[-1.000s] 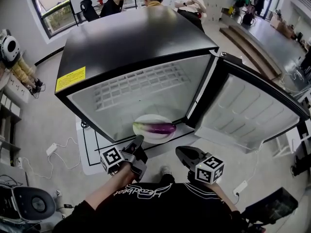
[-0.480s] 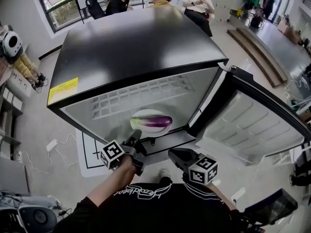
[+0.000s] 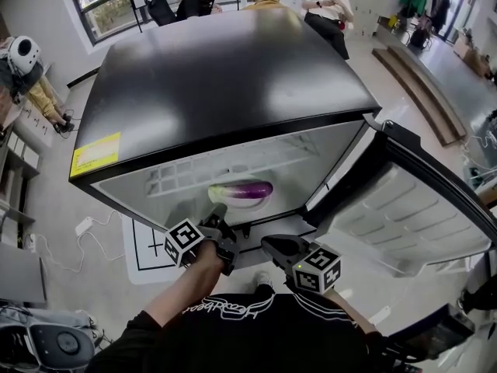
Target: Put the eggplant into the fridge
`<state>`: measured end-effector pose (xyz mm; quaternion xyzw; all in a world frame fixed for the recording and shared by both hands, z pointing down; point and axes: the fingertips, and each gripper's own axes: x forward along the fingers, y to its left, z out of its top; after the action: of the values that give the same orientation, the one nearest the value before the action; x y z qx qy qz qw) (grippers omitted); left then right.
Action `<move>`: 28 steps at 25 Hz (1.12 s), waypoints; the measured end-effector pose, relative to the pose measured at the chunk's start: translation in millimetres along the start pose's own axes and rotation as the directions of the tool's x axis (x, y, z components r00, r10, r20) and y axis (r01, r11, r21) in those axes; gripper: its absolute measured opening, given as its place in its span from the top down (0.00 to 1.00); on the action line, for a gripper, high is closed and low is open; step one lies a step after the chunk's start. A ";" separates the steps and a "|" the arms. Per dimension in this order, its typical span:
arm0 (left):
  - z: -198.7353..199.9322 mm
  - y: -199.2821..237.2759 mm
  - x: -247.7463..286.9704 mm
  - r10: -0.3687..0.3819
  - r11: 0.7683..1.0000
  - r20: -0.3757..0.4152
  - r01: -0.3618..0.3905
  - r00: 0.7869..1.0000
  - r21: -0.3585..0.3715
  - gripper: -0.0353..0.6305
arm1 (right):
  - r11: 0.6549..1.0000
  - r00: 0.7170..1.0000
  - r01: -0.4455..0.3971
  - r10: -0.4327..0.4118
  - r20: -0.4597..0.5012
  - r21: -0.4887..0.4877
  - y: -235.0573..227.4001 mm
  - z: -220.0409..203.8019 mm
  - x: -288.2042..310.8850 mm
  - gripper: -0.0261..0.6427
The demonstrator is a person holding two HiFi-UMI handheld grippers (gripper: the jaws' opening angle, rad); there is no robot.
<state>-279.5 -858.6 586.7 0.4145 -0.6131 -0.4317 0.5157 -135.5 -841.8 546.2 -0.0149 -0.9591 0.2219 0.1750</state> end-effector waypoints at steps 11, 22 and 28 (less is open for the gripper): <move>11.3 14.2 26.6 0.060 0.998 0.046 -0.059 0.997 -0.019 0.92 | 1.000 0.998 -0.023 0.023 -0.050 -0.005 -14.8 1.2 21.1 0.95; 16.1 26.1 39.6 0.136 0.989 0.062 -0.132 0.989 -0.072 0.92 | 0.999 0.996 -0.044 0.043 -0.076 -0.013 -19.5 4.4 26.5 0.95; 18.9 23.3 48.7 0.105 0.988 0.057 -0.097 0.993 -0.122 0.92 | 0.999 0.996 -0.054 0.054 -0.074 -0.006 -25.5 10.1 26.4 0.95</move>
<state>-305.7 -896.4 620.6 0.3375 -0.6224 -0.4538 0.5410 -162.4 -866.3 557.4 -0.0497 -0.9521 0.2222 0.2041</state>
